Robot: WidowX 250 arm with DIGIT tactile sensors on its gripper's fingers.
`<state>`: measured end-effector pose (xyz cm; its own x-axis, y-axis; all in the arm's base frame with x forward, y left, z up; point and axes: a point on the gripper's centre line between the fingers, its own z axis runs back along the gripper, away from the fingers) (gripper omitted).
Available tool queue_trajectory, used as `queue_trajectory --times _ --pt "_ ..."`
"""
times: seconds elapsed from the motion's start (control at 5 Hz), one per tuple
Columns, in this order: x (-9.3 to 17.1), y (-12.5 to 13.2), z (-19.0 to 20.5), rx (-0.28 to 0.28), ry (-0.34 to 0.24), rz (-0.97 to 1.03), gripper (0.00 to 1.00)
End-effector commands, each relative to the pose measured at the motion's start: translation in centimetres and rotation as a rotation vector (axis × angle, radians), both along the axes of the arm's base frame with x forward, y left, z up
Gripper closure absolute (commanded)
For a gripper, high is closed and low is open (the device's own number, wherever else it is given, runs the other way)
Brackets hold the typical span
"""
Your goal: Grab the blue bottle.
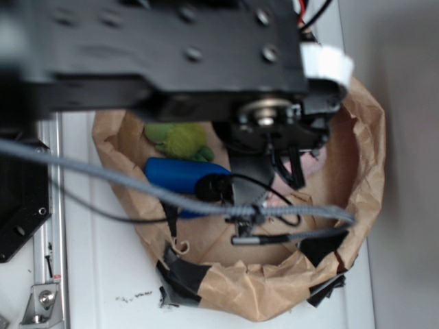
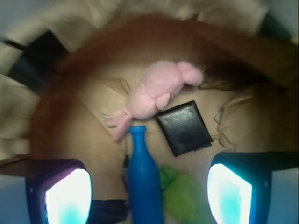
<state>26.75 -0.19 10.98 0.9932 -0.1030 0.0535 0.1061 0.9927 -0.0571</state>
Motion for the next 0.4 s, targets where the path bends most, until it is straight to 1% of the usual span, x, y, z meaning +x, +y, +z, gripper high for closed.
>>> queue_trajectory --times 0.0,0.2 --pt "-4.9 -4.4 -6.4 -0.031 0.133 -0.169 0.0" --pt "-5.4 -5.1 -8.0 0.015 0.123 -0.167 0.38"
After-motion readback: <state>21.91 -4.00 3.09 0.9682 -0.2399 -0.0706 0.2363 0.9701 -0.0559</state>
